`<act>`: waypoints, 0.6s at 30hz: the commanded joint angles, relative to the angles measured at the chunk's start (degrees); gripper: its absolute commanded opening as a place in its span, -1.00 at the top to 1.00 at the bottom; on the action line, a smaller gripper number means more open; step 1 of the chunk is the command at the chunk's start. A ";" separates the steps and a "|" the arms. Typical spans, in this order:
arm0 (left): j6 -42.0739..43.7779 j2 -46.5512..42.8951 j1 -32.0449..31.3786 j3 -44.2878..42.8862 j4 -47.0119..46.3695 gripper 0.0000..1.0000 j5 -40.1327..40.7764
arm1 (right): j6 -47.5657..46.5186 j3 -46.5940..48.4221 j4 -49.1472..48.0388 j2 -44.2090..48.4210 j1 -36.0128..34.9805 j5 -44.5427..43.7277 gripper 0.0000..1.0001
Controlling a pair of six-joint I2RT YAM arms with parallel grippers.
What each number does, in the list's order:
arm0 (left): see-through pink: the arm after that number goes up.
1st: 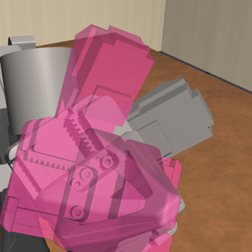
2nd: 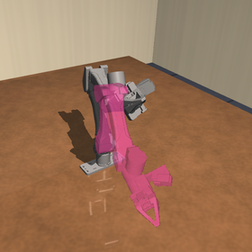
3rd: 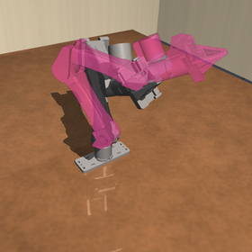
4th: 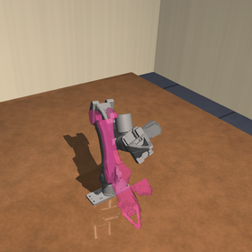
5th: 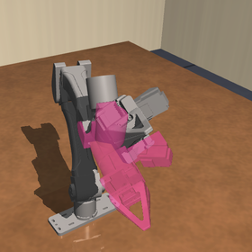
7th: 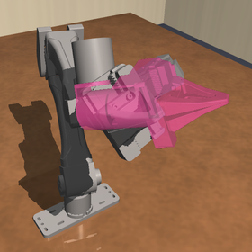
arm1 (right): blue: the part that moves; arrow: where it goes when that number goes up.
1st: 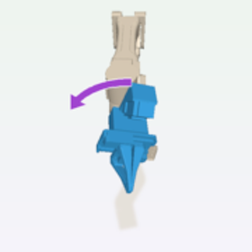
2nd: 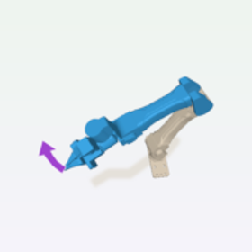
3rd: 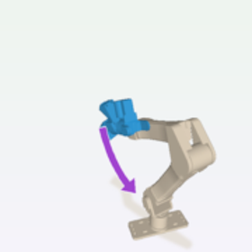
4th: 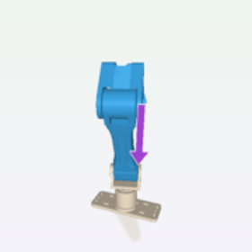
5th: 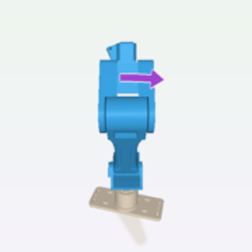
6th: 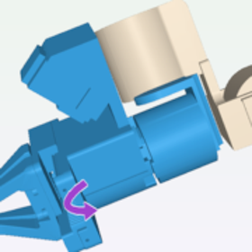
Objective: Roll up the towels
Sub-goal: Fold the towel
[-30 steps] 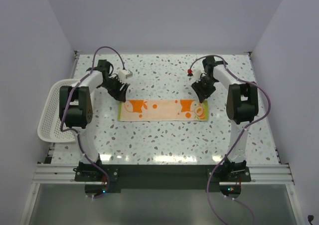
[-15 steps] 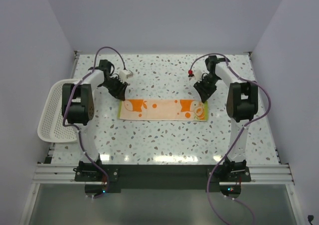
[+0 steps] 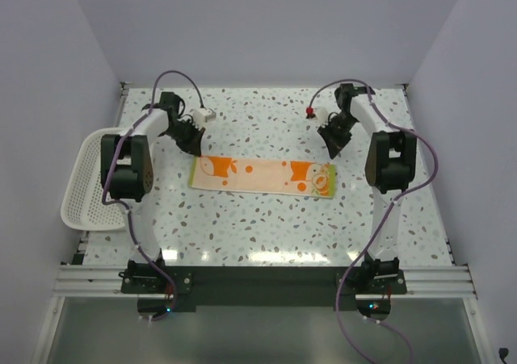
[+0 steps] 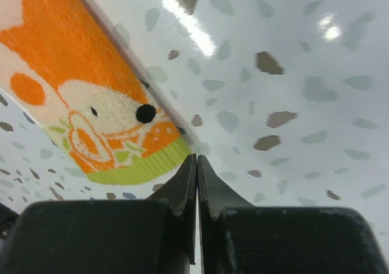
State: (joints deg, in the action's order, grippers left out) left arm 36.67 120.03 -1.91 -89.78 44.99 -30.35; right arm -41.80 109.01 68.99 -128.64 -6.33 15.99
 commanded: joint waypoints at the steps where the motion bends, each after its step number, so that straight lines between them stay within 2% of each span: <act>1: 1.21 -3.30 0.86 -4.17 0.80 1.00 -3.05 | 0.75 8.30 2.54 2.60 2.46 1.93 1.00; 6: 2.09 -4.19 0.95 -5.85 1.32 1.00 -3.14 | 0.49 9.12 2.82 4.27 2.38 1.50 1.00; 7: 2.62 -3.93 0.95 -5.85 1.67 1.00 -3.14 | 0.23 8.94 4.38 3.49 2.20 1.33 0.40; 8: 2.71 -3.58 0.95 -5.76 2.20 1.00 -2.96 | -0.21 9.11 5.79 2.79 2.02 2.28 -0.05; 10: 2.62 -3.13 0.95 -5.24 2.12 1.00 -2.87 | -0.12 8.24 7.46 2.08 1.76 3.78 -0.45; 16: 2.09 -3.75 0.95 -2.07 0.09 1.00 -2.70 | -0.39 -1.77 2.48 3.92 -2.10 3.09 -0.50; 18: 2.01 -3.22 0.95 -2.33 0.27 1.00 -2.52 | -0.65 -2.49 2.02 2.79 -3.42 2.12 -0.49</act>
State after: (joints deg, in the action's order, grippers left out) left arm 37.63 118.21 -1.48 -92.29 45.32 -31.81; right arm -41.67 107.96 71.77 -127.13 -7.57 18.00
